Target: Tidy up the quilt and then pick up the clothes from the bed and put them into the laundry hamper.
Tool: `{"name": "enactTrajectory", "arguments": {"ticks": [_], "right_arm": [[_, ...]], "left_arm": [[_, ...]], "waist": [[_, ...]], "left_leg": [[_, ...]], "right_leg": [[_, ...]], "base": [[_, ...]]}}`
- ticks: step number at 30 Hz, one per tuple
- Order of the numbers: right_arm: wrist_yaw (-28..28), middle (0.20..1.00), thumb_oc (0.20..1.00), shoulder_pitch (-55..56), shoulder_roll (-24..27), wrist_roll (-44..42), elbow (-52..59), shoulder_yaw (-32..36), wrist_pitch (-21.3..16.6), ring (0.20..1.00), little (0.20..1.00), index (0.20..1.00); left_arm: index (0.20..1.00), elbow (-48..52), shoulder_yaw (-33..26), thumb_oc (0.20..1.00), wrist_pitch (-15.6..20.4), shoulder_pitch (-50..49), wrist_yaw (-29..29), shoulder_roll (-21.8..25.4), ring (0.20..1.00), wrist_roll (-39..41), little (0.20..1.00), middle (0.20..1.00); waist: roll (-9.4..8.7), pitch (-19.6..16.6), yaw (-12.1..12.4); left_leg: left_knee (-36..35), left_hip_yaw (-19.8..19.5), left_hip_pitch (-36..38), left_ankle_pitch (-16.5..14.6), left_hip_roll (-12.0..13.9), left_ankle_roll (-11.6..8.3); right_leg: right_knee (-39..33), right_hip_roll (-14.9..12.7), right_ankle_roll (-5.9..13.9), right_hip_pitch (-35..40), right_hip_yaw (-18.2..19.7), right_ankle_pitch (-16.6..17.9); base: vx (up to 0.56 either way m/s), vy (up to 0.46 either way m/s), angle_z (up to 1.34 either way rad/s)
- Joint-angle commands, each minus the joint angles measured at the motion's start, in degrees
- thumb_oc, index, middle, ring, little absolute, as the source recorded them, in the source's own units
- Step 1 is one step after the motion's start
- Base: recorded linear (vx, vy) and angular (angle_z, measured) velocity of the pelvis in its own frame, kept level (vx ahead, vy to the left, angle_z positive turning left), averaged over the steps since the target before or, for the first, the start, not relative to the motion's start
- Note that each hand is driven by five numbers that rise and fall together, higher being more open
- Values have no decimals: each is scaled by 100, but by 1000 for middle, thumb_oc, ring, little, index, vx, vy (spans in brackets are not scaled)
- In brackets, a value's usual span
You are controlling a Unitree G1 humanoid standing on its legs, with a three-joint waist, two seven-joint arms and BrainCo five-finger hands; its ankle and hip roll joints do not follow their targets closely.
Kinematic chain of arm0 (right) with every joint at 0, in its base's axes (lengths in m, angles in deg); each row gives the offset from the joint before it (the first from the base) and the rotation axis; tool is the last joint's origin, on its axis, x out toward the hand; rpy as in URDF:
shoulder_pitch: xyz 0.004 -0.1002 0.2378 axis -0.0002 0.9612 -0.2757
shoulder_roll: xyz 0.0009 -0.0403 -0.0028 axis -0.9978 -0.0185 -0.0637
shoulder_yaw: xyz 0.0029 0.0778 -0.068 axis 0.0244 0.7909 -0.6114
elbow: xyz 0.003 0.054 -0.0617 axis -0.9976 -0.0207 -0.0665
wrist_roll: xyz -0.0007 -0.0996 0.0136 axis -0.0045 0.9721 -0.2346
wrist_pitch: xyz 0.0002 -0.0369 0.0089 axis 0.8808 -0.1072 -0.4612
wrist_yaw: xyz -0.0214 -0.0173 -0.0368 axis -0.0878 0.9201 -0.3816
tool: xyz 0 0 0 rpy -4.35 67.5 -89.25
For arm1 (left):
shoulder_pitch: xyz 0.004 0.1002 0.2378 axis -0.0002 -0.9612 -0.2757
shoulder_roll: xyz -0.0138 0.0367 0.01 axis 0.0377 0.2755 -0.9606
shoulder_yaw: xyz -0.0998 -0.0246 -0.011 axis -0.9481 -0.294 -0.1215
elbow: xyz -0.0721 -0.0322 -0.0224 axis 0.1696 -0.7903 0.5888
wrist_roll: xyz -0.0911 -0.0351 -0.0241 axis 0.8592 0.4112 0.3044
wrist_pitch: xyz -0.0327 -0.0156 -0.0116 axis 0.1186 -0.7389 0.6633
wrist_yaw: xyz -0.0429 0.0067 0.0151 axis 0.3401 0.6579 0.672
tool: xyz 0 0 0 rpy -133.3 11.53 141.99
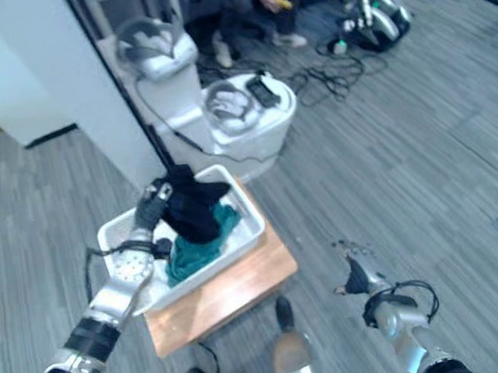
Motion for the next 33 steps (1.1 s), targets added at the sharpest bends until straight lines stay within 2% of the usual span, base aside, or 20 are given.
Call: {"name": "enactTrajectory", "arguments": {"ticks": [1, 2, 5, 6, 7, 8, 11, 13, 14, 15, 18, 21, 22, 26, 31, 33], "right_arm": [[190, 1000, 1000, -556, -55, -98, 32, -29, -84, 1000, 1000, 1000], [200, 1000, 1000, -600, -128, -103, -121, -104, -38, 1000, 1000, 1000], [242, 1000, 1000, -678, -333, -184, -531, -225, 45, 1000, 1000, 1000], [228, 1000, 1000, -647, -505, -458, -942, -178, 112, 1000, 1000, 1000], [237, 1000, 1000, -661, -511, -462, -961, -187, 106, 1000, 1000, 1000], [250, 1000, 1000, -661, -675, -619, -1518, -196, 182, 1000, 1000, 1000], [169, 1000, 1000, -596, -840, -730, -2118, -224, 215, 1000, 1000, 1000], [56, 1000, 1000, -500, -980, -964, -2753, -171, 252, 1000, 1000, 1000], [-8, 1000, 1000, -482, -1150, -1273, -3454, -47, 264, 1000, 1000, 1000], [-7, 1000, 1000, -483, -1151, -1273, -3457, -49, 263, 1000, 1000, 1000], [-157, 1000, 1000, -610, -1388, -1675, -4699, 291, 517, 1000, 1000, 1000], [-203, 1000, 1000, -612, -1413, -1707, -4856, 340, 558, 1000, 1000, 1000], [-315, 1000, 1000, -614, -1514, -1931, -5047, 527, 576, 1000, 1000, 1000], [-339, 1000, 1000, -663, -1575, -2043, -4986, 593, 538, 1000, 1000, 1000], [-374, 1000, 1000, -907, -1844, -2356, -4769, 476, 445, 1000, 1000, 1000], [-400, 1000, 1000, -1005, -1950, -2364, -4751, 367, 440, 1000, 1000, 1000]], "left_arm": [[373, -163, -42, 373, 204, 649, -226, 212, 373, -286, 373, 373], [1000, -515, -37, 1000, 90, 708, -251, 136, 1000, -284, 1000, 1000], [1000, -1066, -170, 1000, -26, 700, -351, 18, 1000, -96, 1000, 1000], [1000, -1286, -294, 1000, -47, 686, -402, -13, 1000, 147, 1000, 1000], [1000, -1291, -295, 1000, -43, 689, -401, -8, 1000, 151, 1000, 1000], [1000, -1302, -462, 1000, 67, 691, -496, 44, 1000, 433, 1000, 1000], [1000, -916, -739, 1000, 272, 472, -513, 419, 1000, 553, 1000, 1000], [1000, -861, -934, 1000, 256, 361, -623, 768, 1000, 325, 1000, 1000], [1000, -927, -1075, 1000, 282, 298, -734, 989, 1000, 187, 1000, 1000], [1000, -926, -1075, 1000, 282, 297, -734, 990, 1000, 187, 1000, 1000], [1000, -816, -1579, 1000, 361, -132, -818, 1247, 1000, 300, 1000, 1000], [1000, -858, -1714, 1000, 374, -320, -758, 1255, 1000, 402, 1000, 1000], [1000, -1216, -1912, 1000, 289, -862, -501, 1114, 1000, 554, 1000, 1000], [1000, -1904, -1995, 1000, 143, -1287, -291, 910, 1000, 450, 1000, 1000], [1000, -4888, -1969, 1000, -377, -1752, -40, 164, 1000, 78, 1000, 1000], [1000, -5343, -1907, 1000, -509, -1874, -3, 19, 1000, -159, 1000, 1000]], "waist": [[8, 184, 271], [16, 213, 273], [30, 227, 317], [37, 201, 351], [34, 205, 345], [53, 160, 419], [29, 88, 543], [6, 7, 644], [-21, -22, 716], [-22, -20, 715], [-17, -94, 947], [-21, -120, 979], [-39, -153, 1072], [-56, -153, 1126], [-154, -165, 1239], [-188, -200, 1281]], "left_leg": [[12, -249, 206, -529, 5, -135], [11, -256, 161, -502, 9, -148], [8, -325, 104, -442, 32, -180], [8, -351, 112, -438, 58, -192], [8, -354, 113, -437, 59, -193], [8, -419, 138, -439, 83, -203], [8, -566, 207, -434, 121, -235], [8, -633, 284, -438, 150, -252], [8, -674, 372, -450, 157, -259], [8, -674, 373, -450, 156, -259], [8, -827, 465, -464, 176, -270], [8, -871, 479, -467, 184, -271], [8, -924, 525, -481, 180, -265], [8, -945, 544, -489, 176, -252], [8, -974, 531, -533, 131, -184], [8, -988, 525, -562, 110, -157]], "right_leg": [[43, -548, 798, 100, -197, -928], [44, -554, 790, 78, -209, -918], [39, -547, 770, 104, -298, -914], [38, -541, 756, 151, -344, -922], [37, -540, 755, 155, -348, -923], [36, -522, 731, 247, -408, -944], [32, -484, 702, 454, -522, -1001], [28, -459, 688, 615, -601, -1049], [26, -427, 675, 750, -657, -1077], [26, -427, 675, 752, -657, -1077], [25, -417, 654, 964, -793, -1128], [23, -415, 647, 1005, -820, -1144], [20, -404, 631, 1100, -876, -1169], [21, -409, 621, 1130, -890, -1170], [28, -414, 608, 1112, -884, -1149], [25, -415, 605, 1107, -874, -1145]], "base": [[-24, -24, -14], [0, 0, 0], [-13, -27, 11], [-1, -6, 20], [7, -29, 23], [23, -45, 19], [37, -63, 26], [48, -45, 43], [39, -30, 20], [27, -26, 14], [14, -22, 17], [16, -6, 23], [19, 10, 13], [-3, 27, 13], [-22, 55, 3], [-40, 48, 0]]}}
